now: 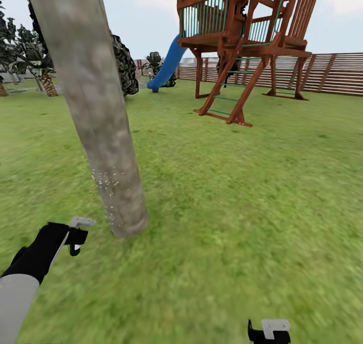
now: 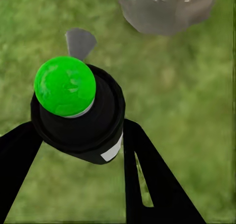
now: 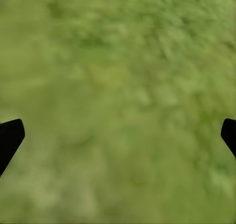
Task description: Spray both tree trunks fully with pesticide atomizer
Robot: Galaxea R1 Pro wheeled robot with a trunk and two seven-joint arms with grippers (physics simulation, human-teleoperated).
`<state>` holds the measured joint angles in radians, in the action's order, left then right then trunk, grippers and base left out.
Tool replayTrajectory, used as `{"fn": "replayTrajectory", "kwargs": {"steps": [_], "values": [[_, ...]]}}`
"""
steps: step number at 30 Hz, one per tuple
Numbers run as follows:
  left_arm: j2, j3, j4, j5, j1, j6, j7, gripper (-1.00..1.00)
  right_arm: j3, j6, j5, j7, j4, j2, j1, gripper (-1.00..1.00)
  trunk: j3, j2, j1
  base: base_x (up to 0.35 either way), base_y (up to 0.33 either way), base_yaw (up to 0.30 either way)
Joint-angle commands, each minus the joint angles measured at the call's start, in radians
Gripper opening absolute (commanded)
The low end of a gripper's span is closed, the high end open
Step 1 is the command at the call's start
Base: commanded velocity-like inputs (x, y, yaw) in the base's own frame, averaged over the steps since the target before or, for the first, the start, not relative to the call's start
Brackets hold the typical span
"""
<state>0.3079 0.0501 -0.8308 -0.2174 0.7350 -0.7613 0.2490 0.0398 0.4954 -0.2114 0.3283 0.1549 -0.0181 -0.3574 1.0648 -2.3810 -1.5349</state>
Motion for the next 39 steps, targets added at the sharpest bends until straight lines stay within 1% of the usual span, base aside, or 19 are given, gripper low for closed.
{"fn": "replayTrajectory", "kwargs": {"steps": [1, 2, 3, 4, 6, 7, 10, 11, 14, 18, 22, 26, 32, 35, 37, 39], "values": [[-0.008, 0.0, 0.008, -0.003, -0.007, 0.011, -0.002, -1.0, 0.0, 0.0, 0.001, 0.001, 0.001, 0.0, 0.0, 1.0, 0.0, 0.0, 0.0, 0.14, -0.216, 0.045], [-0.037, 0.001, 0.014, -0.004, -0.029, 0.049, -0.027, -1.0, 0.001, 0.0, 0.001, 0.001, 0.001, -0.001, 0.0, 1.0, 0.0, 0.0, 0.0, 0.169, -0.228, 0.015], [-0.059, 0.002, 0.01, -0.003, -0.041, 0.078, -0.069, -1.0, 0.001, 0.0, 0.001, 0.001, 0.002, -0.002, 0.0, 1.0, 0.0, 0.0, 0.0, 0.185, -0.23, 0.006], [-0.073, 0.003, 0.01, 0.0, -0.047, 0.096, -0.119, -1.0, 0.0, 0.0, 0.001, 0.002, 0.003, -0.002, 0.0, 1.0, 0.0, 0.0, 0.0, 0.211, -0.215, 0.002], [-0.082, 0.003, 0.013, 0.021, -0.05, 0.102, -0.134, -1.0, 0.001, 0.0, 0.001, 0.002, 0.003, -0.003, 0.0, 1.0, 0.0, 0.0, 0.0, 0.222, -0.208, 0.001], [-0.096, 0.004, 0.014, 0.035, -0.05, 0.106, -0.14, -1.0, 0.001, 0.0, 0.001, 0.002, 0.003, -0.004, 0.0, 1.0, 0.0, 0.0, 0.0, 0.224, -0.204, 0.0], [-0.108, 0.004, 0.016, 0.042, -0.056, 0.108, -0.144, -1.0, 0.0, 0.0, 0.001, 0.002, 0.001, -0.005, 0.0, 1.0, 0.0, 0.0, 0.0, 0.195, -0.216, 0.0], [-0.109, 0.004, 0.015, 0.042, -0.061, 0.108, -0.144, -1.0, 0.0, 0.0, 0.001, 0.002, 0.0, -0.005, 0.0, 1.0, 0.0, 0.0, 0.0, 0.165, -0.232, 0.0], [-0.109, 0.021, 0.013, 0.042, -0.066, 0.108, -0.145, -1.0, 0.0, 0.0, 0.0, 0.0, 0.0, -0.005, 0.0, 1.0, 0.0, 0.0, 0.0, 0.123, -0.25, 0.0], [-0.106, 0.026, 0.012, 0.04, -0.066, 0.108, -0.146, -1.0, 0.0, 0.001, 0.0, 0.0, 0.0, -0.005, 0.0, 1.0, 0.0, 0.0, 0.0, 0.021, -0.271, 0.027], [-0.105, 0.027, 0.013, 0.04, -0.066, 0.108, -0.158, -1.0, 0.0, 0.001, 0.0, 0.0, 0.0, -0.005, 0.0, 1.0, 0.0, 0.0, 0.0, 0.015, -0.274, 0.226], [-0.101, 0.029, 0.014, 0.038, -0.066, 0.106, -0.16, -1.0, 0.0, 0.001, 0.0, 0.0, 0.0, -0.005, 0.0, 1.0, 0.0, 0.0, 0.0, 0.152, -0.249, 0.275], [-0.093, 0.072, 0.015, 0.033, -0.078, 0.106, -0.156, -1.0, 0.0, 0.001, 0.0, 0.0, 0.0, -0.005, 0.0, 1.0, 0.0, 0.0, 0.0, 0.234, -0.194, 0.277], [-0.092, 0.074, 0.015, 0.032, -0.08, 0.096, -0.155, -1.0, 0.0, 0.001, 0.0, 0.0, 0.0, -0.005, 0.0, 1.0, 0.0, 0.0, 0.0, 0.238, -0.19, 0.268], [-0.084, 0.074, 0.015, 0.032, -0.081, 0.093, -0.155, -1.0, 0.0, 0.001, 0.0, 0.0, 0.0, -0.005, 0.0, 1.0, 0.0, 0.0, 0.0, 0.238, -0.19, 0.091], [-0.081, 0.073, 0.015, 0.032, -0.081, 0.092, -0.155, -1.0, 0.0, 0.002, 0.0, 0.001, 0.0, -0.005, 0.0, 1.0, 0.0, 0.0, 0.0, 0.222, -0.2, 0.011]]}}
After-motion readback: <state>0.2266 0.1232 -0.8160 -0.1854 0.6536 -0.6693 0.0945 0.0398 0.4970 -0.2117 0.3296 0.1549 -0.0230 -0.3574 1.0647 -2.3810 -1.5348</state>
